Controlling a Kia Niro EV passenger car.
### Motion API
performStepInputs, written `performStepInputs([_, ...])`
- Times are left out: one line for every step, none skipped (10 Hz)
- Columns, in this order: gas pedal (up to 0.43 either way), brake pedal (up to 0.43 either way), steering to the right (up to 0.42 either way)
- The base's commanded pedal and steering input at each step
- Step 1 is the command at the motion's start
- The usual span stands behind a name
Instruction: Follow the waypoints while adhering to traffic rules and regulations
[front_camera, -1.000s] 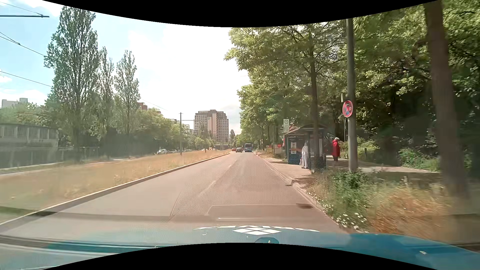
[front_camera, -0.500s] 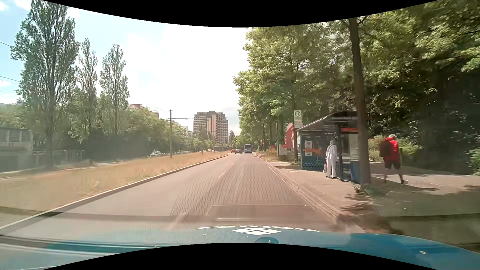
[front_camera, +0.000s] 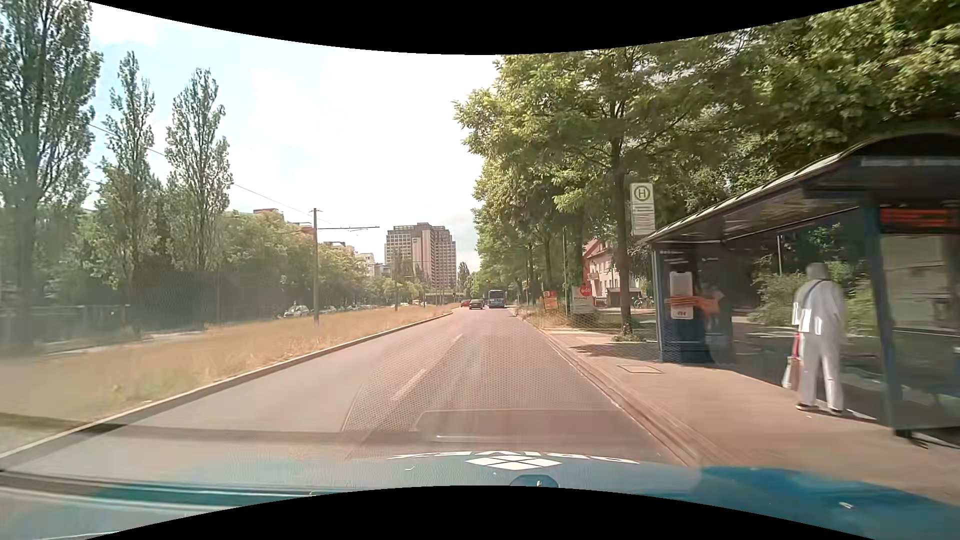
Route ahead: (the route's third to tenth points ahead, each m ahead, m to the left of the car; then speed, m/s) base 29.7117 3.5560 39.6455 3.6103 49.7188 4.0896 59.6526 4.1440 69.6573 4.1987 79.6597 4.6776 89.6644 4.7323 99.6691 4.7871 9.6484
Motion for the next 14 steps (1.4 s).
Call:
performStepInputs([0.209, 0.0, -0.003])
performStepInputs([0.209, 0.0, -0.002])
performStepInputs([0.209, 0.0, 0.0])
performStepInputs([0.209, 0.0, -0.002])
performStepInputs([0.209, 0.0, -0.004])
performStepInputs([0.209, 0.0, -0.004])
performStepInputs([0.209, 0.0, -0.004])
performStepInputs([0.22, 0.0, -0.005])
performStepInputs([0.22, 0.0, -0.006])
performStepInputs([0.22, 0.0, -0.006])
performStepInputs([0.22, 0.0, -0.005])
performStepInputs([0.22, 0.0, -0.005])
performStepInputs([0.22, 0.0, -0.005])
performStepInputs([0.22, 0.0, -0.004])
